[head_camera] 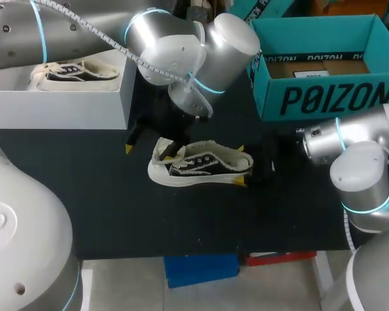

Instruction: Take the shoe out of the shoebox, open the shoe tongue, remove and reinsert the insole, then place the shoe into the shoebox

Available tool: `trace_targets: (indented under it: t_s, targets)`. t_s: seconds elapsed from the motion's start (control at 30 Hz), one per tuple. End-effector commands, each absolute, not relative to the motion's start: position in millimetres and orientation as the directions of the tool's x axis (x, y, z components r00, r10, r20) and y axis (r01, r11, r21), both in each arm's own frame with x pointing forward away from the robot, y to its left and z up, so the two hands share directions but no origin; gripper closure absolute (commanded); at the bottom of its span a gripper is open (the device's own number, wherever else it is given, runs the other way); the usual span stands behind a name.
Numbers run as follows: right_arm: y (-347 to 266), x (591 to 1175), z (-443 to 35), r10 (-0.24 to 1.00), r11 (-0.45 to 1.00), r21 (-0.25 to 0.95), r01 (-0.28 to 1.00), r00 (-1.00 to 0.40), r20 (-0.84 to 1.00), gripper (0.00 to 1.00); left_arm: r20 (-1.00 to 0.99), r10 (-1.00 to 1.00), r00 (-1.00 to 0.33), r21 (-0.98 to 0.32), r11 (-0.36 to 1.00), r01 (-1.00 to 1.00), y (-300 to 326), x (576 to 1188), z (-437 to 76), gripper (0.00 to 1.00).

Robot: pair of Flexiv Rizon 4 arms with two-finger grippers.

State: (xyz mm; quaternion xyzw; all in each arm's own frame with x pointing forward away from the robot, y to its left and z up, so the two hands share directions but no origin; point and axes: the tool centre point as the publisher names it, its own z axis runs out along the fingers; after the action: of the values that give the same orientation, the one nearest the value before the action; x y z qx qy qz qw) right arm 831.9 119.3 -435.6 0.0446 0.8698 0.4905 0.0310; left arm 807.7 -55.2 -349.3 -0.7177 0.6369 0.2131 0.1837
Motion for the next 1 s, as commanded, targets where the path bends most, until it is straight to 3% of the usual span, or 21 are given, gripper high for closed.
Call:
trace_targets:
  t_s: [0.03, 0.23, 0.4, 0.57, 0.7, 0.83, 0.87, 0.9, 1.0]
  targets:
    - [118, 833, -437, 0.111, 0.516, 0.855, 0.05, -0.994, -0.009, 1.0, -0.549, -0.831, 0.096, 0.018, -0.127, -0.992, -52, 810, -365, 0.0]
    - [118, 833, -437, 0.111, 0.516, 0.855, 0.05, -0.994, -0.009, 1.0, -0.552, -0.829, 0.088, 0.017, -0.117, -0.993, -55, 809, -367, 0.0]
    - [118, 833, -437, 0.111, 0.516, 0.855, 0.05, -0.994, -0.009, 1.0, -0.42, -0.908, -0.003, -0.005, 0.006, -1.0, -56, 807, -345, 0.0]
    - [118, 833, -437, 0.111, 0.516, 0.855, 0.05, -0.994, -0.009, 1.0, -0.161, -0.955, -0.25, -0.061, 0.262, -0.963, -66, 808, -308, 0.0]
    - [118, 833, -437, 0.111, 0.516, 0.855, 0.05, -0.994, -0.009, 1.0, 0.049, -0.816, -0.576, -0.113, 0.569, -0.815, -86, 814, -288, 0.02]
    - [118, 833, -437, 0.111, 0.516, 0.855, 0.05, -0.994, -0.009, 1.0, 0.109, -0.563, -0.819, -0.127, 0.809, -0.573, -123, 822, -279, 0.65]
    - [118, 833, -437, 0.111, 0.516, 0.855, 0.05, -0.994, -0.009, 1.0, 0.101, -0.476, -0.874, -0.143, 0.862, -0.486, -134, 822, -279, 0.89]
    - [118, 833, -437, 0.111, 0.516, 0.855, 0.05, -0.994, -0.009, 1.0, 0.106, -0.369, -0.923, -0.154, 0.911, -0.382, -144, 822, -280, 1.0]
    - [118, 833, -437, 0.111, 0.516, 0.855, 0.05, -0.994, -0.009, 1.0, 0.064, -0.173, -0.983, -0.157, 0.971, -0.181, -172, 821, -285, 1.0]
